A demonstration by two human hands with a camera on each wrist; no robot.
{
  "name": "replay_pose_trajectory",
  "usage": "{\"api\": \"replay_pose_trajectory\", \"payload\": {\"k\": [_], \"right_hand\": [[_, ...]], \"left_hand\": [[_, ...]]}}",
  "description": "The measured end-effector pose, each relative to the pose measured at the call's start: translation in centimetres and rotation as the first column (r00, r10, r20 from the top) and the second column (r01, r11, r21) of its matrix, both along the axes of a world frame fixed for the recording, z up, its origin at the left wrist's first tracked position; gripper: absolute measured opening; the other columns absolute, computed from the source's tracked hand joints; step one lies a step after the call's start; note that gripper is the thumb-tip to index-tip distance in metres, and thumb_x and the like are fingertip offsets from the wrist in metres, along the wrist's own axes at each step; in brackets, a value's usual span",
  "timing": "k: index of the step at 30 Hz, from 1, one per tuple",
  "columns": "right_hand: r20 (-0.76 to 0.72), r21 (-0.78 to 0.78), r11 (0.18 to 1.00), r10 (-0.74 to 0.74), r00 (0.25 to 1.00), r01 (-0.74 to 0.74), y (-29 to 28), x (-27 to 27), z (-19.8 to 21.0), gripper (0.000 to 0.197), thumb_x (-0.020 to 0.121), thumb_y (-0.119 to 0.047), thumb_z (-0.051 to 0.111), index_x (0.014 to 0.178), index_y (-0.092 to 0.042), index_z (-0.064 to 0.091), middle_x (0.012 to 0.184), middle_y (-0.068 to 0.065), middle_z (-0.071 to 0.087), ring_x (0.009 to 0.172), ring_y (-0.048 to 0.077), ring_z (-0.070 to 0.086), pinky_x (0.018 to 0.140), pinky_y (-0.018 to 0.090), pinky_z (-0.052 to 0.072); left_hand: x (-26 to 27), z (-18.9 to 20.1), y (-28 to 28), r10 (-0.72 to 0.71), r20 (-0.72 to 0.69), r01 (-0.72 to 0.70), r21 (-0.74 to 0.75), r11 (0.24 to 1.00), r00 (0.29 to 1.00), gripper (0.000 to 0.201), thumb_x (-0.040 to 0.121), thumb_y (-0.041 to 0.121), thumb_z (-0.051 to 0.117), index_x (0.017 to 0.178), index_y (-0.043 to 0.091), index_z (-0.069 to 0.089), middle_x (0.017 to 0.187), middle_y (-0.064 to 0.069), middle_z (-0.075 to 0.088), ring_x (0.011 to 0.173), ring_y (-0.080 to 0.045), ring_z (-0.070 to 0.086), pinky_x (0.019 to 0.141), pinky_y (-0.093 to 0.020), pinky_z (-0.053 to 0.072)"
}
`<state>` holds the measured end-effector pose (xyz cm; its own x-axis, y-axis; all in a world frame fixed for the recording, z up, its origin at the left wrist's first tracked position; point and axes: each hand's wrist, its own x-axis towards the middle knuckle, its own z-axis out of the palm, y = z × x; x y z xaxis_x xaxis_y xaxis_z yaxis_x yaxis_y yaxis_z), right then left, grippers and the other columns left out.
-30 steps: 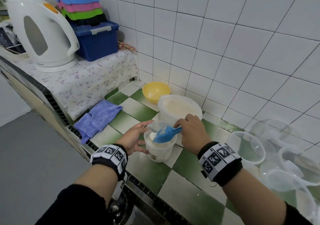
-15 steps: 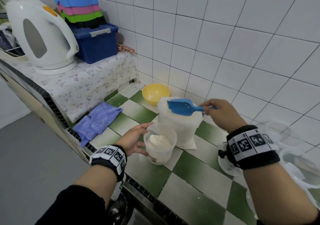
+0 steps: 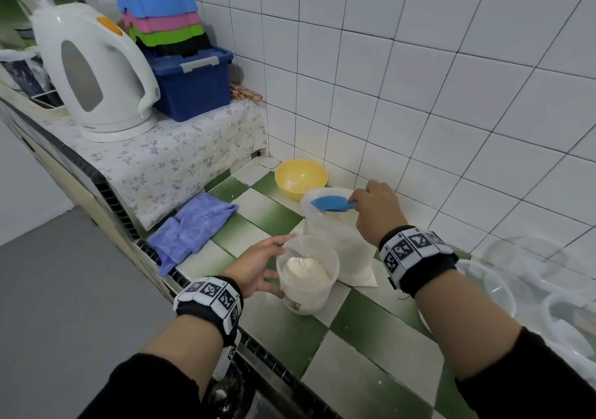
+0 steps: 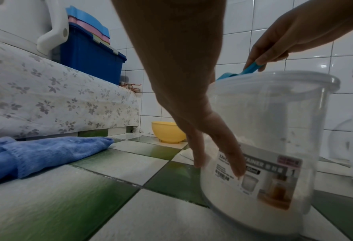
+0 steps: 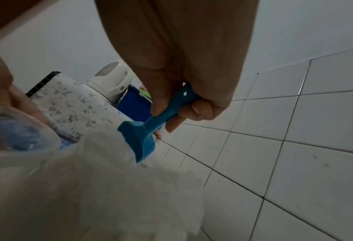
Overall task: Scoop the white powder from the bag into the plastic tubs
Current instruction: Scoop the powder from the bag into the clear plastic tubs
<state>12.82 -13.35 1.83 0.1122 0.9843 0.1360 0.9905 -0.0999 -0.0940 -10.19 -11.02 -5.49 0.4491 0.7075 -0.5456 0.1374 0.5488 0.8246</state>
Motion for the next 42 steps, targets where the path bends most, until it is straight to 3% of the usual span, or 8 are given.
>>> {"api": "replay_pose_trajectory", "payload": {"k": [9, 17, 24, 30, 34, 37, 40, 42], "right_hand": [[0.06, -0.148, 0.988, -0.026, 0.998, 0.035, -0.9, 1.3, -0.3, 0.031, 0.092, -0.014, 0.046, 0.121, -0.014, 0.057, 0.114, 0.007, 0.052, 0.108, 0.024, 0.044, 0.092, 0.03, 0.037], [0.127, 0.019, 0.988, -0.151, 0.98, 0.15, -1.0, 1.5, 1.2, 0.029, 0.086, -0.006, 0.046, 0.114, -0.009, 0.054, 0.109, 0.012, 0.05, 0.101, 0.028, 0.045, 0.087, 0.033, 0.038], [0.2, -0.111, 0.985, -0.105, 0.974, 0.129, -0.7, 0.4, -0.8, 0.024, 0.089, -0.007, 0.042, 0.11, -0.006, 0.053, 0.11, 0.011, 0.051, 0.103, 0.027, 0.046, 0.088, 0.032, 0.038], [0.06, -0.224, 0.958, -0.169, 0.984, 0.179, -0.2, 0.4, -1.3, 0.027, 0.092, -0.014, 0.043, 0.116, -0.008, 0.054, 0.116, 0.013, 0.051, 0.109, 0.028, 0.049, 0.09, 0.032, 0.042], [-0.092, -0.268, 0.934, -0.269, 0.959, 0.236, 0.1, 0.9, -1.4, 0.027, 0.091, -0.012, 0.043, 0.111, -0.006, 0.061, 0.11, 0.012, 0.058, 0.102, 0.028, 0.055, 0.08, 0.029, 0.045], [-0.251, -0.297, 0.915, -0.349, 0.903, 0.272, -0.3, 1.4, -1.3, 0.029, 0.095, -0.011, 0.04, 0.107, 0.0, 0.064, 0.096, 0.014, 0.058, 0.087, 0.026, 0.055, 0.072, 0.029, 0.042], [-0.408, -0.314, 0.901, -0.414, 0.814, 0.301, -0.7, 2.1, -1.5, 0.031, 0.096, -0.012, 0.04, 0.111, 0.002, 0.063, 0.108, 0.021, 0.062, 0.087, 0.024, 0.051, 0.083, 0.036, 0.045], [-0.525, -0.298, 0.898, -0.439, 0.729, 0.326, -1.1, 2.4, -1.3, 0.03, 0.096, -0.014, 0.043, 0.108, 0.004, 0.064, 0.11, 0.023, 0.064, 0.082, 0.024, 0.049, 0.077, 0.035, 0.045]], "left_hand": [[0.0, -0.2, 0.2, -0.007, 0.009, 0.007, 0.005, 1.0, 1.0, 0.035, 0.099, 0.016, 0.046, 0.122, 0.034, 0.065, 0.132, -0.006, 0.059, 0.094, -0.04, 0.067, 0.075, -0.058, 0.057], [-0.2, -0.1, 0.3, -0.025, 0.011, 0.025, -0.003, 1.0, 1.0, 0.035, 0.099, 0.017, 0.047, 0.126, 0.032, 0.062, 0.13, -0.006, 0.06, 0.103, -0.044, 0.065, 0.08, -0.063, 0.055], [-0.1, 0.0, 0.4, -0.022, 0.017, 0.022, -0.006, 1.0, 1.0, 0.035, 0.099, 0.015, 0.046, 0.126, 0.031, 0.063, 0.13, -0.006, 0.057, 0.099, -0.042, 0.066, 0.076, -0.059, 0.057], [-0.3, -0.2, 0.4, -0.019, 0.022, 0.019, -0.007, 1.0, 1.0, 0.036, 0.099, 0.014, 0.045, 0.127, 0.03, 0.062, 0.13, -0.007, 0.057, 0.098, -0.042, 0.066, 0.079, -0.063, 0.055], [-0.1, -0.3, 0.5, -0.02, 0.027, 0.02, -0.005, 1.0, 0.999, 0.036, 0.1, 0.014, 0.045, 0.125, 0.031, 0.063, 0.132, -0.006, 0.056, 0.098, -0.042, 0.065, 0.078, -0.062, 0.056], [-0.1, -0.3, 0.4, -0.021, 0.028, 0.021, -0.005, 1.0, 0.999, 0.036, 0.1, 0.014, 0.045, 0.125, 0.031, 0.063, 0.133, -0.006, 0.055, 0.099, -0.042, 0.065, 0.076, -0.06, 0.056], [-0.1, -0.3, 0.3, -0.02, 0.022, 0.02, -0.003, 1.0, 1.0, 0.035, 0.1, 0.015, 0.045, 0.125, 0.032, 0.063, 0.13, -0.006, 0.059, 0.097, -0.04, 0.067, 0.076, -0.059, 0.057], [-0.1, -0.4, 0.2, -0.018, 0.021, 0.018, -0.002, 1.0, 1.0, 0.034, 0.1, 0.016, 0.045, 0.125, 0.032, 0.062, 0.129, -0.007, 0.061, 0.096, -0.038, 0.067, 0.077, -0.058, 0.057]]}}
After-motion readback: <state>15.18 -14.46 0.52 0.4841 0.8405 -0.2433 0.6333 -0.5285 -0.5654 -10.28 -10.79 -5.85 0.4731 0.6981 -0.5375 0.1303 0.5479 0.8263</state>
